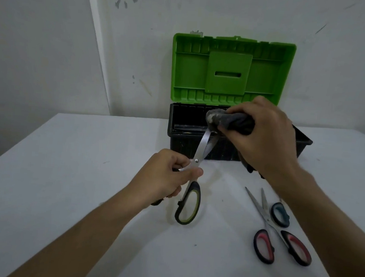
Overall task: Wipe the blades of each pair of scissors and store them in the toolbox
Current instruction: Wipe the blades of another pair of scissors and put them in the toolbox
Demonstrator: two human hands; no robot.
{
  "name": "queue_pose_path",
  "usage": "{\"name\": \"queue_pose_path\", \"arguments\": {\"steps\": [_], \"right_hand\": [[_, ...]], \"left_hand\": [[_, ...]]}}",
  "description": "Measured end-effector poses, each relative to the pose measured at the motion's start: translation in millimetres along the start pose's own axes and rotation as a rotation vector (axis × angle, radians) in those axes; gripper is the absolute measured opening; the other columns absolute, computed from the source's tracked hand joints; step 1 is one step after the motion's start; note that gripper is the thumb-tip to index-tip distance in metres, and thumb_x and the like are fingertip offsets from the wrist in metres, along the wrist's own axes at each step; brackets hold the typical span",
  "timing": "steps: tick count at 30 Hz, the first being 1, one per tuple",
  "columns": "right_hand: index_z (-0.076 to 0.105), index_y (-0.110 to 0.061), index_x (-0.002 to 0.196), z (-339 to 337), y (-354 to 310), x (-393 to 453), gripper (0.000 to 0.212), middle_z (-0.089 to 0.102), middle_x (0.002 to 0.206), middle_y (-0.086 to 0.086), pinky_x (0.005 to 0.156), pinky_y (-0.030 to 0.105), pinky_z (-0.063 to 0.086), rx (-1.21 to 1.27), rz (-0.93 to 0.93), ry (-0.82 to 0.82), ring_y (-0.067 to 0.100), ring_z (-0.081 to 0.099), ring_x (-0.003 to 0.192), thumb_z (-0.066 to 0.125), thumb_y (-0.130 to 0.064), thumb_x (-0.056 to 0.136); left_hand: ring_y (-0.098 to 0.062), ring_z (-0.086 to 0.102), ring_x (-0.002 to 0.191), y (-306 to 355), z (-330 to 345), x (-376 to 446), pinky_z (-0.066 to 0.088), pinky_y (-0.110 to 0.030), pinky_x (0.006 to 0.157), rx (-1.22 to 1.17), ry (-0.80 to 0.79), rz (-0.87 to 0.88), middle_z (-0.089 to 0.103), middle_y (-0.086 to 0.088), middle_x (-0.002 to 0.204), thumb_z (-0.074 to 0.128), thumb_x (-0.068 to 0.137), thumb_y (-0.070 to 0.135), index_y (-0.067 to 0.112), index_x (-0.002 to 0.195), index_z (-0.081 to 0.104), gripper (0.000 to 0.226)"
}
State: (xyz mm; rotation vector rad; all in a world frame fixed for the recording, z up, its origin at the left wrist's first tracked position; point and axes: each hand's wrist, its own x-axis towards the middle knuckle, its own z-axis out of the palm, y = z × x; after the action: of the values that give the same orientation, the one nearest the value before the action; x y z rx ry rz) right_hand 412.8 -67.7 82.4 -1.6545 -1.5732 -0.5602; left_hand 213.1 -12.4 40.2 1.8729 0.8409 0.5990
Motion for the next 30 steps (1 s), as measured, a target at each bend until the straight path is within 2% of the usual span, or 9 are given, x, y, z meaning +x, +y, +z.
{"name": "queue_pose_path", "arguments": {"steps": [2, 5, 10, 14, 17, 21, 25, 28, 30], "right_hand": [[0.072, -0.026, 0.101, -6.0, -10.7, -7.2, 0.03, 0.058, 0.088, -0.009, 0.066, 0.03, 0.047, 0.092, -0.041, -0.067, 0.012, 0.055, 0.081, 0.074, -0.045, 0.078], [0.071, -0.029, 0.098, -2.0, -24.4, -18.8, 0.026, 0.057, 0.087, -0.011, 0.063, 0.028, 0.045, 0.099, -0.073, -0.165, 0.01, 0.054, 0.08, 0.077, -0.042, 0.076], [0.07, -0.018, 0.107, -8.3, -3.8, 0.4, 0.035, 0.06, 0.097, -0.004, 0.065, 0.011, 0.035, -0.023, 0.113, 0.076, 0.01, 0.052, 0.083, 0.077, -0.041, 0.082], [0.071, -0.017, 0.106, -22.3, -17.9, -12.8, 0.035, 0.062, 0.094, -0.003, 0.066, 0.023, 0.047, 0.065, -0.019, 0.019, 0.013, 0.056, 0.082, 0.077, -0.04, 0.08], [0.07, -0.019, 0.1, -11.2, -34.3, -28.8, 0.031, 0.061, 0.09, -0.006, 0.059, 0.027, 0.043, -0.028, -0.136, -0.021, 0.014, 0.052, 0.08, 0.076, -0.037, 0.076], [0.069, -0.015, 0.102, -3.7, -23.1, -11.4, 0.032, 0.062, 0.092, -0.002, 0.062, 0.024, 0.04, -0.051, -0.034, 0.064, 0.014, 0.053, 0.079, 0.078, -0.037, 0.08], [0.068, -0.015, 0.099, -15.7, 0.0, -2.4, 0.032, 0.063, 0.092, 0.001, 0.061, 0.028, 0.042, 0.028, 0.093, 0.184, 0.015, 0.055, 0.078, 0.075, -0.041, 0.083], [0.069, -0.015, 0.099, -21.6, 4.8, -16.2, 0.026, 0.065, 0.093, 0.002, 0.07, 0.032, 0.049, 0.177, 0.107, 0.183, 0.016, 0.059, 0.084, 0.076, -0.035, 0.084], [0.07, -0.015, 0.1, -20.7, 5.7, -26.0, 0.023, 0.066, 0.094, 0.0, 0.075, 0.031, 0.051, 0.253, 0.123, 0.171, 0.016, 0.061, 0.087, 0.078, -0.029, 0.083]], "left_hand": [[-0.022, 0.039, 0.046, 2.3, 0.5, -1.2, 0.031, -0.024, 0.043, -0.013, -0.016, 0.001, 0.041, 0.003, 0.049, 0.069, 0.091, 0.028, 0.023, 0.057, 0.063, 0.035], [-0.023, 0.037, 0.049, 4.6, 0.9, -2.7, 0.029, -0.027, 0.045, -0.001, -0.041, 0.0, 0.039, -0.002, 0.051, 0.07, 0.09, 0.028, 0.023, 0.052, 0.06, 0.04], [-0.021, 0.039, 0.048, 5.9, -1.8, -6.1, 0.032, -0.025, 0.045, -0.023, -0.077, -0.016, 0.04, -0.002, 0.053, 0.072, 0.088, 0.033, 0.014, 0.064, 0.066, 0.031], [-0.023, 0.036, 0.049, 9.4, -4.7, -2.3, 0.027, -0.03, 0.048, -0.004, -0.061, -0.014, 0.038, -0.006, 0.058, 0.072, 0.087, 0.033, 0.015, 0.066, 0.068, 0.028], [-0.022, 0.032, 0.048, 14.9, -8.1, -2.1, 0.022, -0.029, 0.046, 0.019, -0.064, 0.017, 0.036, -0.007, 0.057, 0.072, 0.088, 0.031, 0.017, 0.055, 0.058, 0.038], [-0.016, 0.032, 0.038, 19.1, -17.1, -5.8, 0.021, -0.018, 0.037, 0.119, -0.024, 0.027, 0.035, 0.007, 0.046, 0.071, 0.088, 0.03, 0.015, 0.062, 0.061, 0.032], [-0.003, 0.049, 0.047, 16.6, -21.6, -3.9, 0.036, -0.022, 0.05, 0.49, 0.136, 0.109, 0.053, 0.014, 0.051, 0.07, 0.087, 0.043, 0.026, 0.074, 0.07, 0.021], [-0.019, 0.058, 0.068, 10.1, -27.5, -2.4, 0.04, -0.028, 0.059, 0.862, 0.386, 0.152, 0.06, 0.01, 0.068, 0.06, 0.091, 0.051, 0.032, 0.088, 0.069, 0.021], [-0.025, 0.058, 0.07, 4.6, -29.7, -1.2, 0.041, -0.03, 0.06, 0.928, 0.449, 0.157, 0.062, 0.005, 0.073, 0.051, 0.095, 0.048, 0.03, 0.091, 0.067, 0.024]]}}
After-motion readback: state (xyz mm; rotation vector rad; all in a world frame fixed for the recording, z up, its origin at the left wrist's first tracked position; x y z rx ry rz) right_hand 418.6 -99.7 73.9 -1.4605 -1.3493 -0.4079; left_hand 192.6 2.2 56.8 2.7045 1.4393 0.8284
